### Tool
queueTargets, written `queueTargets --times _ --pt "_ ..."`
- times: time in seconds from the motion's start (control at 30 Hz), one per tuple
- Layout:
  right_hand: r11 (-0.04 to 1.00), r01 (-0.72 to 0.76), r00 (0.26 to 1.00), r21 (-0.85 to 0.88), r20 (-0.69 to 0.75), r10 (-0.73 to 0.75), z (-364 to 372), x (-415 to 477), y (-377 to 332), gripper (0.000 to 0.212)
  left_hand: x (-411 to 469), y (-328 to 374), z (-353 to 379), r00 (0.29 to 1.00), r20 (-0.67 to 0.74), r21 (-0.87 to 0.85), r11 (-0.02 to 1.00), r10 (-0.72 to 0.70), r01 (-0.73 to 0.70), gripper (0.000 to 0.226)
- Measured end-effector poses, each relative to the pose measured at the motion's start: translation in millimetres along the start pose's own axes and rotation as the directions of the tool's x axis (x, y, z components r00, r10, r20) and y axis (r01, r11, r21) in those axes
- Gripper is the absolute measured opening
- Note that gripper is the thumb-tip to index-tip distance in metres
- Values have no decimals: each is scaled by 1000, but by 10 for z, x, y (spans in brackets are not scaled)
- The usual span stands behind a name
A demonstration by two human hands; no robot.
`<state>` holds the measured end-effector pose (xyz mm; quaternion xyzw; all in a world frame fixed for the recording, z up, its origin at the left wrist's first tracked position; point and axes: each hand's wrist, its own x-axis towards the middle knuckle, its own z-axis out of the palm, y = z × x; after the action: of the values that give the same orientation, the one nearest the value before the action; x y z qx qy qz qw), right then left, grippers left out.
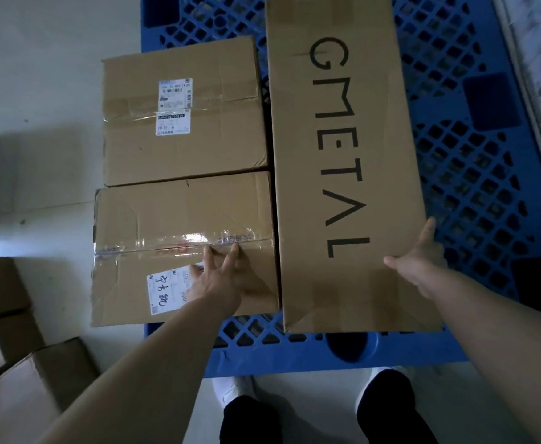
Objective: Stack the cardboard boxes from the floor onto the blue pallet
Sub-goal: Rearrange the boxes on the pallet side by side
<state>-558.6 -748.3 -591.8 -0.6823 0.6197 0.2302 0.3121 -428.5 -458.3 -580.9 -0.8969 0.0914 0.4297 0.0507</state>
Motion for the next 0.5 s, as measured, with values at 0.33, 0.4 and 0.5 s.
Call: queueTargets --times 0.33,0.4,0.5 --pt "922 149 985 -357 -31 -172 281 -447 -383 107 -51 -369 -236 991 -132 -193 980 14 -40 84" --pt "900 254 967 -353 68 -246 420 -650 -574 110 -63 -454 -289 992 -125 -189 982 -35 11 80" --pt "851 406 912 -332 208 -354 689 -979 -843 116 -68 -603 -381 993 -99 -169 984 -72 55 70"
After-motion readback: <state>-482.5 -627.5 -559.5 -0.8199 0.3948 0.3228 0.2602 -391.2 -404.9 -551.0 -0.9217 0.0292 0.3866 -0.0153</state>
